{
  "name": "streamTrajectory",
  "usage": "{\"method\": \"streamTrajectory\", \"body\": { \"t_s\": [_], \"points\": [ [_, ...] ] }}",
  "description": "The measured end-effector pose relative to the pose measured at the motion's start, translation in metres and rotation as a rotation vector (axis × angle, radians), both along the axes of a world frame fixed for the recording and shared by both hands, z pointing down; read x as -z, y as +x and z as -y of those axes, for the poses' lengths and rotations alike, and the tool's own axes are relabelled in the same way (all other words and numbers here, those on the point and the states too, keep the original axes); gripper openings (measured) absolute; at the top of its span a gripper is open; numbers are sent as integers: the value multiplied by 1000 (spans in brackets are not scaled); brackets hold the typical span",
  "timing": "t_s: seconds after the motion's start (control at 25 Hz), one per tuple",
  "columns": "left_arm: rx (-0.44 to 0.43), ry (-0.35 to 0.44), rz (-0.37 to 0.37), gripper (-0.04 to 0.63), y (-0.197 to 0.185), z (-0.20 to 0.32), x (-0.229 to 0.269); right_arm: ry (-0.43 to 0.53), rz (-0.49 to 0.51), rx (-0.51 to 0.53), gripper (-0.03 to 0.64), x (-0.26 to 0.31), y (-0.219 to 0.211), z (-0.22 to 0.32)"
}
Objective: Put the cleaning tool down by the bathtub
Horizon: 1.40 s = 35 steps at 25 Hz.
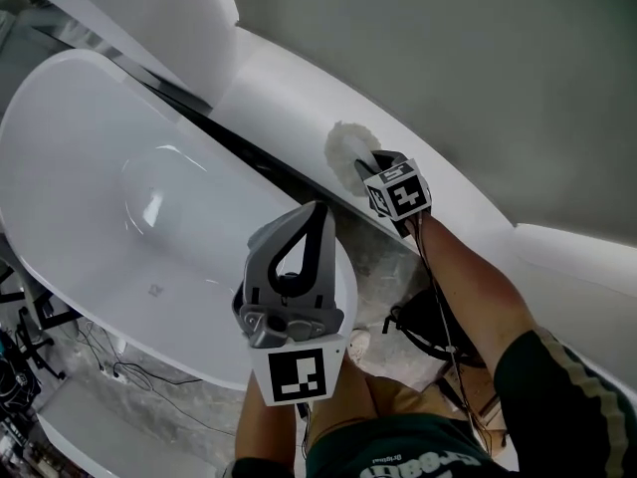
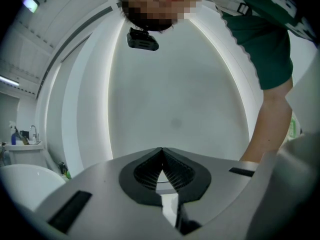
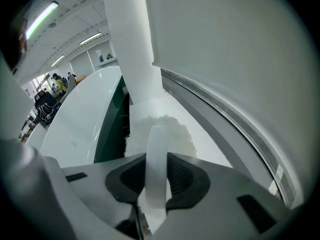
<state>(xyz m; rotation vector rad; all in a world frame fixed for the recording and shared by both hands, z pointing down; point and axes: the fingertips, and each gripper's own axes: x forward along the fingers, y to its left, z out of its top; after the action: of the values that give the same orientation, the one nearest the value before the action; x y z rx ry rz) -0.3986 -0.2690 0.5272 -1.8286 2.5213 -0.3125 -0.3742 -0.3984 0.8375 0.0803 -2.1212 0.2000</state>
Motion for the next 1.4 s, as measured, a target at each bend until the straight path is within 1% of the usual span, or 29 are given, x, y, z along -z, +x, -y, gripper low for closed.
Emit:
{"method": "streamTrajectory", "body": {
  "t_s": [0.2, 0.36, 0.48, 0.56, 0.68, 1.0, 1.16, 1.4],
  "points": [
    [8, -18, -7, 9, 2, -10, -12, 3, -24, 5, 94, -15, -8, -1],
    [16, -16, -19, 9, 1, -13, -15, 2, -55, 6, 94, -31, -13, 5],
    [16, -19, -13, 9, 2, -13, -17, 20, -64, -6, 94, -34, -17, 12],
    [22, -18, -7, 9, 0, -13, -18, 26, -74, -4, 94, -38, -21, 14],
    [40, -15, -16, 9, -2, -15, -21, 27, -92, 6, 94, -47, -23, 14],
    [57, -24, -28, 9, -12, -20, -23, 0, -188, -23, 94, -71, -18, 16],
    [61, -25, -38, 9, -15, -19, -28, -14, -199, -34, 94, -76, -18, 17],
    [49, -18, -48, 9, -11, -13, -31, -11, -175, -22, 94, -75, -16, 17]
  ]
}}
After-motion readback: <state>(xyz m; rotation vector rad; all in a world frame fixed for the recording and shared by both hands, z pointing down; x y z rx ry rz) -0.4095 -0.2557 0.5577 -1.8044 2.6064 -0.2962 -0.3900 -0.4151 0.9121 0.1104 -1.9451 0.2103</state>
